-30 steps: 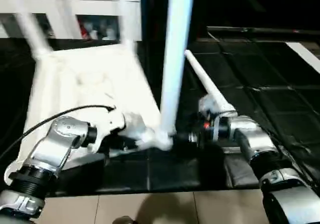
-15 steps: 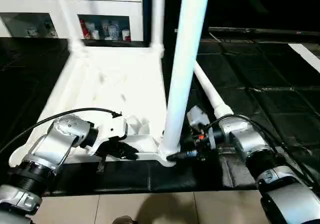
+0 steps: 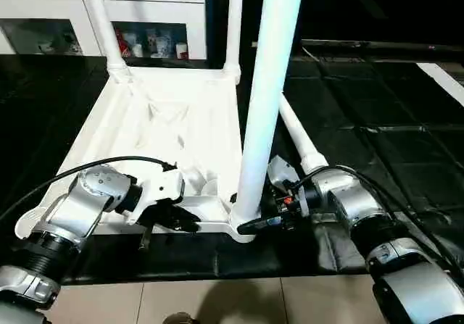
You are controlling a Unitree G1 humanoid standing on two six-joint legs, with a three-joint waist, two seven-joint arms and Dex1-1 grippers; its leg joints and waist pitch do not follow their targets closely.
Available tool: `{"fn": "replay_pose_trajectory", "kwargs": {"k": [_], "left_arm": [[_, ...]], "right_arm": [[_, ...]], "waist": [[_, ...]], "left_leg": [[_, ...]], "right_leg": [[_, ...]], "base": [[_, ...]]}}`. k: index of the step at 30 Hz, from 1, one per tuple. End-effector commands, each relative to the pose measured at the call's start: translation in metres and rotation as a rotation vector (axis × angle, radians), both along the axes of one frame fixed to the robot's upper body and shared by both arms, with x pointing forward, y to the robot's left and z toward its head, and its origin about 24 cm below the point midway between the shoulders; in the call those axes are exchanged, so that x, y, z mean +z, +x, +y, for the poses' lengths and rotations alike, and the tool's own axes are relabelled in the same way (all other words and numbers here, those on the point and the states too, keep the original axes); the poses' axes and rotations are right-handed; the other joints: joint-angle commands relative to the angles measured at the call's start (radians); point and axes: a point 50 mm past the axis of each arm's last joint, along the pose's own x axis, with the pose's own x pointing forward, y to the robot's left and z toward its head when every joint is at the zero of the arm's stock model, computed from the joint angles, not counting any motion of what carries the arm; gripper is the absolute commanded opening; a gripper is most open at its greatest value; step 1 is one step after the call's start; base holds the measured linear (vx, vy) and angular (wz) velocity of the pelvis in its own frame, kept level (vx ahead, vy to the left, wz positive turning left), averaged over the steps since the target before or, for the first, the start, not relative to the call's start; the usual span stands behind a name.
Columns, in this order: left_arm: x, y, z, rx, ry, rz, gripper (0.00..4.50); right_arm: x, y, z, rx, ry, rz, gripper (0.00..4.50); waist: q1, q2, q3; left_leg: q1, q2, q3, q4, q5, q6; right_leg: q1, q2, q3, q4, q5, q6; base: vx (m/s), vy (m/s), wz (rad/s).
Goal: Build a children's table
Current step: Rotate leg to tighten
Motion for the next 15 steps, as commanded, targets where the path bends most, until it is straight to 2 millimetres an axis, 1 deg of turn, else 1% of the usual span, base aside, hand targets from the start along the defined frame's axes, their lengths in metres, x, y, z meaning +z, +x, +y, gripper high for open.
{"fn": "replay_pose_trajectory", "kwargs": {"k": [1,2,3,5,10,12,14,15], "left_arm": [[-0.008,-0.006,-0.001,-0.063,0.045,0.056,0.00],[-0.008,-0.006,-0.001,-0.063,0.046,0.057,0.00],[-0.008,-0.007,0.000,-0.063,0.046,0.059,0.00],[-0.009,-0.007,0.001,-0.062,0.048,0.061,0.00],[-0.009,-0.006,0.002,-0.038,0.040,0.069,0.00],[-0.011,-0.004,0.002,0.058,-0.007,0.081,0.00],[-0.011,-0.001,0.002,0.142,-0.041,0.073,0.00],[-0.011,0.000,0.002,0.167,-0.048,0.067,0.00]], "right_arm": [[0.002,0.000,0.000,0.018,0.006,-0.008,3.03],[0.001,0.000,0.000,0.019,0.006,-0.006,2.92],[0.001,-0.001,0.000,0.019,0.006,-0.003,2.92],[0.000,-0.001,0.001,0.021,0.010,0.000,2.76],[-0.001,-0.002,0.003,0.014,0.029,0.016,2.72],[-0.004,-0.002,0.006,-0.057,0.066,0.051,2.71],[-0.009,0.000,0.008,-0.138,0.073,0.056,2.71],[-0.010,0.001,0.008,-0.160,0.077,0.057,2.71]], "waist": [[-0.008,0.004,-0.065],[-0.008,0.004,-0.065],[-0.008,0.004,-0.066],[-0.008,0.005,-0.067],[-0.008,0.006,-0.066],[-0.008,0.011,-0.066],[-0.009,0.010,-0.066],[-0.011,0.009,-0.061]], "left_leg": [[0.029,0.073,-0.022,-0.068,-0.173,0.041],[0.029,0.073,-0.022,-0.069,-0.176,0.040],[0.030,0.073,-0.022,-0.068,-0.174,0.040],[0.030,0.073,-0.022,-0.068,-0.167,0.042],[0.031,0.073,-0.022,-0.068,-0.175,0.039],[0.032,0.074,-0.022,-0.069,-0.179,0.032],[0.031,0.074,-0.022,-0.070,-0.184,0.028],[0.031,0.074,-0.023,-0.074,-0.215,0.016]], "right_leg": [[0.032,-0.102,0.056,-0.066,-0.078,-0.255],[0.032,-0.102,0.056,-0.066,-0.083,-0.254],[0.033,-0.102,0.056,-0.066,-0.081,-0.255],[0.032,-0.101,0.055,-0.064,-0.071,-0.256],[0.032,-0.101,0.056,-0.065,-0.076,-0.257],[0.031,-0.101,0.056,-0.063,-0.071,-0.261],[0.032,-0.102,0.056,-0.064,-0.074,-0.263],[0.029,-0.102,0.057,-0.069,-0.112,-0.262]], "base": [[0.000,0.000,0.00],[0.000,0.000,0.00],[0.000,0.000,0.00],[0.000,0.000,0.00],[0.000,0.000,0.00],[0.000,0.000,0.00],[0.000,0.000,0.00],[0.000,0.000,0.00]]}}
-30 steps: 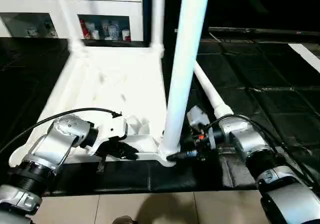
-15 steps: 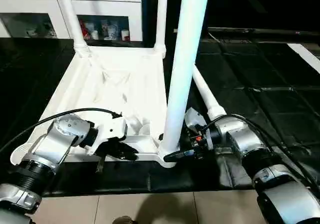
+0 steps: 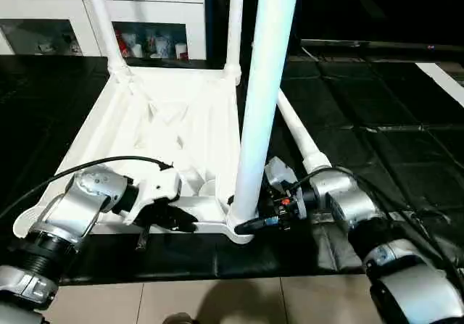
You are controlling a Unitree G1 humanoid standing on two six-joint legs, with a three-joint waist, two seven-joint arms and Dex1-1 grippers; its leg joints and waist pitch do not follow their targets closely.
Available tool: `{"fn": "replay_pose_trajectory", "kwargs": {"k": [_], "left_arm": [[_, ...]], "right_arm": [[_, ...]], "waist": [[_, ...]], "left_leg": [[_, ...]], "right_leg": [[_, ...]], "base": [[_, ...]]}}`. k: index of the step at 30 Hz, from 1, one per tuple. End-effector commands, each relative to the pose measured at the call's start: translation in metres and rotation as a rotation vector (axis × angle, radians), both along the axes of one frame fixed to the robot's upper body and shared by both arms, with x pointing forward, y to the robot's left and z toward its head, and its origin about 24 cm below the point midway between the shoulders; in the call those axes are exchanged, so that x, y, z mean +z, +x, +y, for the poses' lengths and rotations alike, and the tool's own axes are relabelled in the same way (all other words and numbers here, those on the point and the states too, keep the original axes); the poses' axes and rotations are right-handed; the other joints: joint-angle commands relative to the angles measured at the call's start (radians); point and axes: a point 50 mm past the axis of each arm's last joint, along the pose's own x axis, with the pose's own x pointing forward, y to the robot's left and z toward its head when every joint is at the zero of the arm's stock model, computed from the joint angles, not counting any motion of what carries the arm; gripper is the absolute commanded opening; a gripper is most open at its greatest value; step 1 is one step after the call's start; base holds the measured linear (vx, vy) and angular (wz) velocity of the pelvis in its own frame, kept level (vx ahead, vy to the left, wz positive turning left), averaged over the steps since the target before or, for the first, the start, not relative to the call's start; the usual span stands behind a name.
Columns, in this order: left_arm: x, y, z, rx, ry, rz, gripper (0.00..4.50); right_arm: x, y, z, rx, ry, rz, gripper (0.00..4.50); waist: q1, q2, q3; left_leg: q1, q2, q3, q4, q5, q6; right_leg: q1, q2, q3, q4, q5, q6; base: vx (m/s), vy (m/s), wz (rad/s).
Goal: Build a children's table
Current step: Rotate leg to tighten
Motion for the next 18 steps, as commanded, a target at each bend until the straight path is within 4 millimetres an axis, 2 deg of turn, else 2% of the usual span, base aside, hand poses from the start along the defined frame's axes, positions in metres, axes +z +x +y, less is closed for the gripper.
{"fn": "replay_pose_trajectory", "kwargs": {"k": [1,2,3,4,5,7,8,10,11,13,14,18], "left_arm": [[-0.007,0.001,-0.006,0.104,-0.037,0.016,0.00],[-0.004,0.005,-0.010,0.201,-0.085,0.002,0.00],[-0.004,0.005,-0.010,0.201,-0.085,0.002,0.00],[-0.002,0.007,-0.012,0.245,-0.103,-0.007,0.00],[-0.001,0.009,-0.017,0.314,-0.127,-0.017,0.00],[0.000,0.012,-0.023,0.414,-0.140,-0.033,0.00],[-0.001,0.013,-0.027,0.457,-0.140,-0.044,0.00],[-0.002,0.015,-0.036,0.527,-0.145,-0.063,0.00],[-0.003,0.017,-0.043,0.585,-0.149,-0.079,0.00],[-0.003,0.020,-0.055,0.655,-0.165,-0.101,0.00],[-0.003,0.020,-0.055,0.655,-0.165,-0.101,0.00],[0.002,0.020,-0.075,0.664,-0.187,-0.128,0.00]], "right_arm": [[-0.006,0.004,0.006,-0.144,0.023,0.049,2.71],[-0.009,0.008,0.012,-0.253,0.045,0.084,2.71],[-0.009,0.008,0.012,-0.253,0.045,0.084,2.71],[-0.009,0.010,0.016,-0.291,0.064,0.092,2.71],[-0.009,0.013,0.023,-0.370,0.084,0.101,2.71],[-0.010,0.017,0.036,-0.480,0.112,0.134,2.70],[-0.012,0.019,0.042,-0.540,0.098,0.153,2.70],[-0.015,0.020,0.051,-0.607,0.063,0.155,2.70],[-0.017,0.019,0.057,-0.644,0.039,0.151,2.70],[-0.021,0.020,0.064,-0.711,0.007,0.151,2.70],[-0.021,0.020,0.064,-0.711,0.007,0.151,2.70],[-0.025,0.020,0.069,-0.789,-0.017,0.165,2.70]], "waist": [[-0.010,0.010,-0.058],[-0.013,0.007,-0.054],[-0.015,0.008,-0.053],[-0.024,0.005,-0.051],[-0.036,0.001,-0.050],[-0.050,0.006,-0.050],[-0.058,0.000,-0.049],[-0.066,0.000,-0.051],[-0.074,-0.005,-0.049],[-0.073,-0.005,-0.050],[-0.073,-0.006,-0.051],[-0.070,-0.006,-0.057]], "left_leg": [[0.030,0.074,-0.025,-0.077,-0.253,0.000],[0.032,0.073,-0.027,-0.081,-0.289,-0.016],[0.032,0.074,-0.029,-0.082,-0.302,-0.027],[0.030,0.070,-0.035,-0.084,-0.330,-0.037],[0.030,0.071,-0.036,-0.086,-0.332,-0.047],[0.027,0.070,-0.040,-0.087,-0.332,-0.053],[0.020,0.064,-0.042,-0.087,-0.330,-0.049],[0.023,0.064,-0.040,-0.085,-0.316,-0.044],[0.027,0.062,-0.036,-0.082,-0.315,-0.039],[0.025,0.060,-0.033,-0.077,-0.286,-0.023],[0.026,0.061,-0.032,-0.077,-0.273,-0.019],[0.025,0.060,-0.027,-0.075,-0.210,0.014]], "right_leg": [[0.028,-0.103,0.058,-0.077,-0.169,-0.255],[0.027,-0.106,0.060,-0.083,-0.234,-0.247],[0.027,-0.109,0.062,-0.083,-0.258,-0.244],[0.029,-0.111,0.061,-0.090,-0.325,-0.224],[0.029,-0.112,0.063,-0.090,-0.345,-0.213],[0.028,-0.111,0.063,-0.092,-0.350,-0.208],[0.034,-0.109,0.059,-0.095,-0.365,-0.197],[0.030,-0.106,0.061,-0.096,-0.345,-0.196],[0.027,-0.105,0.062,-0.100,-0.337,-0.204],[0.030,-0.106,0.064,-0.103,-0.331,-0.202],[0.029,-0.104,0.063,-0.102,-0.315,-0.203],[0.033,-0.098,0.060,-0.095,-0.192,-0.217]], "base": [[0.000,0.000,0.00],[0.000,0.000,0.00],[0.000,0.000,0.00],[0.000,0.000,0.00],[0.000,0.000,0.00],[0.000,0.000,0.00],[0.000,0.000,0.00],[0.000,0.000,0.00],[0.000,0.000,0.00],[0.000,0.000,0.00],[0.000,0.000,0.00],[0.000,0.000,0.00]]}}
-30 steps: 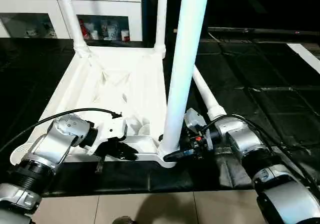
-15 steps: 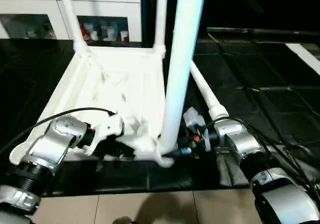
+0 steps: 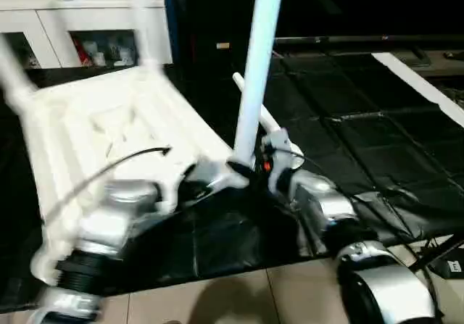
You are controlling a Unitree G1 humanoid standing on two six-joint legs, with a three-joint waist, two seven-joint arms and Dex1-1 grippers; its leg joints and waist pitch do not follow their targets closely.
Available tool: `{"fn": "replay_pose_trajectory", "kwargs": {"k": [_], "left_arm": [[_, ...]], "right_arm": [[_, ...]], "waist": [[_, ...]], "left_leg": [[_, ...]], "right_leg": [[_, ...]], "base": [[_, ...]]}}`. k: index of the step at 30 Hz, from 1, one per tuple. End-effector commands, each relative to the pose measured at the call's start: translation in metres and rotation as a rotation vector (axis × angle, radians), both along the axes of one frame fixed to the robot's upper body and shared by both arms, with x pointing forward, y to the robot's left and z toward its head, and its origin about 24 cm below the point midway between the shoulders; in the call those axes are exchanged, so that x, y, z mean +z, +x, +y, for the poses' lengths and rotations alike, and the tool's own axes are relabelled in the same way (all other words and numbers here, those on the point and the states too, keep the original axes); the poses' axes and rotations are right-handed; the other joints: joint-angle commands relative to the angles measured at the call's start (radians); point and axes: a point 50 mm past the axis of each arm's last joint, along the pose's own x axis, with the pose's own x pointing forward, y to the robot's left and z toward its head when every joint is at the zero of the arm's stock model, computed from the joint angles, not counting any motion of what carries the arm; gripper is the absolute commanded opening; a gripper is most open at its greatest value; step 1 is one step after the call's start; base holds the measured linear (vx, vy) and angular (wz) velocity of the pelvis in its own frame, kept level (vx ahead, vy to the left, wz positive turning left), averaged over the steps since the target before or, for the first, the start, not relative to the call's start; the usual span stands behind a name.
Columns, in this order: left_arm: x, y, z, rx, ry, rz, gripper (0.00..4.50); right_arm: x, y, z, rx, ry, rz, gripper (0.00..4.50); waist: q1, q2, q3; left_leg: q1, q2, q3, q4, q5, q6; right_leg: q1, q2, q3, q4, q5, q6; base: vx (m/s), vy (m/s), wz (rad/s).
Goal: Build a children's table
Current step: Rotate leg to tighten
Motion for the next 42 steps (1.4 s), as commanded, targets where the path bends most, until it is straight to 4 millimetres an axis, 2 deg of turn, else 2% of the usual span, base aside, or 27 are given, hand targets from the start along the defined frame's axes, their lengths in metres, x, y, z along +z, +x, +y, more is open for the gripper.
{"fn": "replay_pose_trajectory", "kwargs": {"k": [1,3,4,6,8,9,11,12,15,16,19,21,22,26,29,33,37,38,41,42], "left_arm": [[0.014,0.004,-0.021,-0.016,-0.028,-0.072,0.00],[0.015,0.001,-0.026,-0.060,-0.012,-0.083,0.00],[0.014,0.000,-0.025,-0.079,0.000,-0.081,0.00],[0.013,-0.001,-0.022,-0.095,0.010,-0.076,0.00],[0.012,-0.003,-0.019,-0.115,0.022,-0.068,0.00],[0.010,-0.006,-0.011,-0.153,0.042,-0.056,0.00],[0.010,-0.006,-0.011,-0.153,0.042,-0.056,0.00],[0.009,-0.007,-0.006,-0.184,0.049,-0.051,0.00],[0.009,-0.009,-0.002,-0.205,0.055,-0.043,0.00],[0.008,-0.011,0.007,-0.257,0.070,-0.031,0.00],[0.008,-0.016,0.020,-0.374,0.097,-0.019,0.00],[0.008,-0.020,0.028,-0.462,0.116,-0.011,0.00],[0.008,-0.020,0.028,-0.462,0.116,-0.011,0.00],[0.009,-0.022,0.038,-0.584,0.150,0.024,0.00],[0.009,-0.024,0.038,-0.640,0.157,0.044,0.00],[0.008,-0.025,0.039,-0.699,0.163,0.061,0.00],[0.007,-0.028,0.039,-0.777,0.184,0.081,0.00],[0.006,-0.028,0.039,-0.799,0.198,0.082,0.00],[0.007,-0.026,0.039,-0.810,0.202,0.080,0.00],[0.007,-0.026,0.038,-0.816,0.202,0.079,0.00]], "right_arm": [[-0.020,-0.021,0.038,0.126,0.013,0.113,2.70],[-0.020,-0.022,0.039,0.122,0.029,0.117,2.70],[-0.020,-0.022,0.038,0.125,0.032,0.111,3.05],[-0.019,-0.021,0.036,0.128,0.035,0.105,3.05],[-0.018,-0.020,0.032,0.130,0.031,0.095,3.45],[-0.017,-0.018,0.023,0.151,0.006,0.056,3.47],[-0.017,-0.018,0.023,0.151,0.006,0.056,3.62],[-0.017,-0.018,0.015,0.180,-0.014,0.027,3.76],[-0.016,-0.018,0.008,0.207,-0.027,0.005,3.93],[-0.013,-0.018,-0.006,0.264,-0.032,-0.024,4.05],[-0.004,-0.019,-0.029,0.372,-0.020,-0.064,4.32],[0.003,-0.020,-0.042,0.447,-0.011,-0.079,4.35],[0.003,-0.020,-0.042,0.447,-0.011,-0.079,4.43],[0.018,-0.021,-0.059,0.605,-0.046,-0.117,4.43],[0.025,-0.022,-0.062,0.676,-0.035,-0.123,4.43],[0.032,-0.024,-0.063,0.751,-0.009,-0.130,4.43],[0.036,-0.026,-0.059,0.857,-0.010,-0.113,4.43],[0.036,-0.028,-0.056,0.901,-0.010,-0.098,4.25],[0.035,-0.029,-0.051,0.942,-0.018,-0.085,4.25],[0.034,-0.029,-0.049,0.952,-0.018,-0.080,4.03]], "waist": [[0.011,0.000,-0.059],[0.012,0.002,-0.060],[0.012,0.007,-0.060],[0.010,0.006,-0.060],[0.009,0.005,-0.060],[0.008,0.008,-0.059],[0.006,0.007,-0.059],[0.008,0.009,-0.059],[0.010,0.010,-0.057],[0.010,0.010,-0.056],[0.017,0.010,-0.057],[0.037,0.013,-0.059],[0.040,0.013,-0.060],[0.055,0.014,-0.060],[0.064,0.012,-0.060],[0.069,0.010,-0.059],[0.077,0.010,-0.062],[0.078,0.010,-0.061],[0.079,0.009,-0.061],[0.079,0.007,-0.061]], "left_leg": [[0.009,0.059,-0.026,-0.064,-0.195,0.030],[0.008,0.059,-0.026,-0.064,-0.186,0.036],[0.009,0.059,-0.027,-0.065,-0.187,0.038],[0.008,0.060,-0.026,-0.066,-0.190,0.038],[0.009,0.060,-0.027,-0.066,-0.199,0.034],[0.009,0.060,-0.027,-0.066,-0.203,0.033],[0.009,0.060,-0.026,-0.066,-0.207,0.035],[0.010,0.061,-0.026,-0.066,-0.207,0.035],[0.013,0.062,-0.025,-0.067,-0.222,0.032],[0.013,0.063,-0.026,-0.069,-0.225,0.030],[0.011,0.061,-0.026,-0.065,-0.230,0.048],[0.015,0.065,-0.021,-0.063,-0.203,0.055],[0.016,0.066,-0.021,-0.063,-0.197,0.055],[0.019,0.068,-0.021,-0.065,-0.215,0.043],[0.019,0.068,-0.021,-0.064,-0.214,0.040],[0.016,0.068,-0.022,-0.065,-0.216,0.044],[0.019,0.069,-0.022,-0.064,-0.204,0.042],[0.019,0.069,-0.022,-0.065,-0.206,0.041],[0.019,0.070,-0.023,-0.066,-0.211,0.034],[0.018,0.069,-0.022,-0.065,-0.210,0.033]], "right_leg": [[0.037,-0.097,0.061,-0.093,-0.164,-0.217],[0.038,-0.097,0.060,-0.091,-0.143,-0.218],[0.038,-0.096,0.058,-0.091,-0.131,-0.220],[0.039,-0.096,0.058,-0.091,-0.125,-0.221],[0.040,-0.097,0.058,-0.091,-0.129,-0.224],[0.040,-0.098,0.059,-0.091,-0.131,-0.226],[0.040,-0.097,0.060,-0.092,-0.130,-0.226],[0.041,-0.097,0.060,-0.092,-0.123,-0.230],[0.038,-0.097,0.060,-0.092,-0.131,-0.236],[0.038,-0.097,0.061,-0.092,-0.137,-0.236],[0.042,-0.096,0.060,-0.095,-0.143,-0.227],[0.039,-0.091,0.058,-0.088,-0.111,-0.231],[0.038,-0.092,0.058,-0.085,-0.098,-0.236],[0.035,-0.094,0.057,-0.086,-0.122,-0.240],[0.036,-0.096,0.058,-0.085,-0.119,-0.242],[0.037,-0.098,0.058,-0.086,-0.139,-0.235],[0.034,-0.097,0.057,-0.083,-0.132,-0.243],[0.034,-0.097,0.057,-0.083,-0.133,-0.242],[0.034,-0.100,0.057,-0.084,-0.146,-0.241],[0.035,-0.101,0.058,-0.084,-0.149,-0.239]], "base": [[0.000,0.000,0.00],[0.000,0.000,0.00],[0.000,0.000,0.00],[0.000,0.000,0.00],[0.000,0.000,0.00],[0.000,0.000,0.00],[0.000,0.000,0.00],[0.000,0.000,0.00],[0.000,0.000,0.00],[0.000,0.000,0.00],[0.000,0.000,0.00],[0.000,0.000,0.00],[0.000,0.000,0.00],[0.000,0.000,0.00],[0.000,0.000,0.00],[0.000,0.000,0.00],[0.000,0.000,0.00],[0.000,0.000,0.00],[0.000,0.000,0.00],[0.000,0.000,0.00]]}}
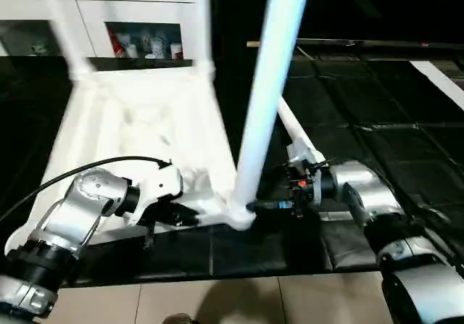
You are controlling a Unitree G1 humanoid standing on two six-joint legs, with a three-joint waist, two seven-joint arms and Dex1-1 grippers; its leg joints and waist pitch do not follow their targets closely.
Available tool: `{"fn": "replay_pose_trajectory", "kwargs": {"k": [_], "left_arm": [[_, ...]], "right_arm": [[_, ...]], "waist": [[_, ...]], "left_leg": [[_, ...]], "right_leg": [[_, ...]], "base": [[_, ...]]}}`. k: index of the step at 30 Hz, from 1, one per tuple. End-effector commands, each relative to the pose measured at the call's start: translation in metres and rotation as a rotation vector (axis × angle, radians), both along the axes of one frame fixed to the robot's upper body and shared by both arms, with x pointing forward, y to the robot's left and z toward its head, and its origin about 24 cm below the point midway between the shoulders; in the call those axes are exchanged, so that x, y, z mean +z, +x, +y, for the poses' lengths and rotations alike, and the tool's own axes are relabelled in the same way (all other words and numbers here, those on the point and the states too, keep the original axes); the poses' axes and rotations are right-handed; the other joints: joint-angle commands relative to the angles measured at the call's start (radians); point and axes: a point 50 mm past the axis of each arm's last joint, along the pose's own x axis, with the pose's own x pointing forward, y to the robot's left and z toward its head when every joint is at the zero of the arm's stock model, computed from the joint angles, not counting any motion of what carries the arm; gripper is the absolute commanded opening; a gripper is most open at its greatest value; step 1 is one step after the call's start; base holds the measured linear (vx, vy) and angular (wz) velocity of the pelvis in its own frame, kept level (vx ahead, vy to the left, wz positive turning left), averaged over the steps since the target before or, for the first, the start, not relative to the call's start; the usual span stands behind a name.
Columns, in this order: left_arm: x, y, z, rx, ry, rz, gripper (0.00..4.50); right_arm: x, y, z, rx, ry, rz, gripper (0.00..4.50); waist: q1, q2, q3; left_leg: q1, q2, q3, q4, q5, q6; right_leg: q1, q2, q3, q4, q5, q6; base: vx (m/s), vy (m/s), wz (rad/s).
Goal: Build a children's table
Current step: Rotate leg to tighten
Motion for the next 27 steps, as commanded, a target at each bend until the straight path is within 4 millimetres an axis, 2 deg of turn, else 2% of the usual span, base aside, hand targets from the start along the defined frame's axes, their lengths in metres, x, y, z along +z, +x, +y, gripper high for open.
{"fn": "replay_pose_trajectory", "kwargs": {"k": [1,5,7,10,12,14,17,20,21,26,27], "left_arm": [[-0.005,-0.004,-0.008,-0.090,0.031,0.039,0.00],[-0.004,-0.003,-0.008,-0.099,0.032,0.039,0.00],[-0.004,-0.003,-0.008,-0.108,0.032,0.040,0.00],[-0.004,-0.003,-0.007,-0.113,0.031,0.041,0.00],[-0.005,-0.003,-0.006,-0.114,0.032,0.042,0.00],[-0.005,-0.004,-0.005,-0.113,0.032,0.043,0.00],[-0.005,-0.003,-0.004,-0.108,0.031,0.045,0.00],[-0.005,-0.003,-0.003,-0.101,0.030,0.047,0.00],[-0.006,-0.002,-0.002,-0.098,0.030,0.048,0.00],[-0.005,0.000,-0.001,-0.056,-0.001,0.060,0.00],[-0.004,0.001,-0.001,-0.045,-0.009,0.062,0.00]], "right_arm": [[0.006,0.001,0.005,0.052,-0.015,-0.018,3.94],[0.004,0.001,0.008,0.066,-0.023,-0.012,3.81],[0.005,0.001,0.009,0.086,-0.019,0.004,3.45],[0.005,0.000,0.010,0.105,-0.016,0.018,3.42],[0.004,-0.001,0.010,0.113,-0.018,0.026,3.07],[0.003,-0.002,0.010,0.115,-0.018,0.028,3.04],[0.002,-0.003,0.011,0.118,-0.016,0.036,2.62],[0.000,-0.005,0.011,0.121,-0.013,0.043,2.58],[0.000,-0.005,0.012,0.122,-0.012,0.045,2.29],[-0.004,-0.009,0.012,0.117,0.011,0.074,2.22],[-0.005,-0.009,0.013,0.111,0.021,0.082,2.19]], "waist": [[-0.009,0.007,-0.062],[-0.009,0.004,-0.063],[-0.010,0.005,-0.064],[-0.010,0.004,-0.064],[-0.010,0.004,-0.064],[-0.010,0.004,-0.064],[-0.010,0.003,-0.064],[-0.011,0.005,-0.062],[-0.011,0.004,-0.063],[-0.009,0.011,-0.065],[-0.009,0.009,-0.065]], "left_leg": [[0.022,0.071,-0.023,-0.064,-0.208,0.031],[0.023,0.071,-0.022,-0.064,-0.199,0.030],[0.021,0.070,-0.022,-0.063,-0.191,0.032],[0.022,0.070,-0.022,-0.062,-0.191,0.037],[0.021,0.071,-0.022,-0.062,-0.188,0.037],[0.021,0.071,-0.022,-0.062,-0.185,0.038],[0.021,0.070,-0.022,-0.062,-0.188,0.037],[0.020,0.071,-0.023,-0.063,-0.195,0.034],[0.022,0.070,-0.022,-0.063,-0.198,0.032],[0.023,0.070,-0.023,-0.063,-0.198,0.026],[0.023,0.071,-0.022,-0.063,-0.199,0.026]], "right_leg": [[0.034,-0.101,0.059,-0.077,-0.149,-0.238],[0.033,-0.101,0.058,-0.075,-0.136,-0.241],[0.034,-0.100,0.058,-0.073,-0.128,-0.241],[0.034,-0.100,0.058,-0.073,-0.127,-0.243],[0.035,-0.101,0.058,-0.073,-0.131,-0.242],[0.034,-0.100,0.057,-0.072,-0.126,-0.242],[0.034,-0.101,0.058,-0.073,-0.134,-0.239],[0.034,-0.101,0.058,-0.074,-0.147,-0.235],[0.034,-0.101,0.058,-0.075,-0.154,-0.234],[0.034,-0.100,0.058,-0.073,-0.136,-0.236],[0.034,-0.100,0.058,-0.072,-0.126,-0.240]], "base": [[0.000,0.000,0.00],[0.000,0.000,0.00],[0.000,0.000,0.00],[0.000,0.000,0.00],[0.000,0.000,0.00],[0.000,0.000,0.00],[0.000,0.000,0.00],[0.000,0.000,0.00],[0.000,0.000,0.00],[0.000,0.000,0.00],[0.000,0.000,0.00]]}}
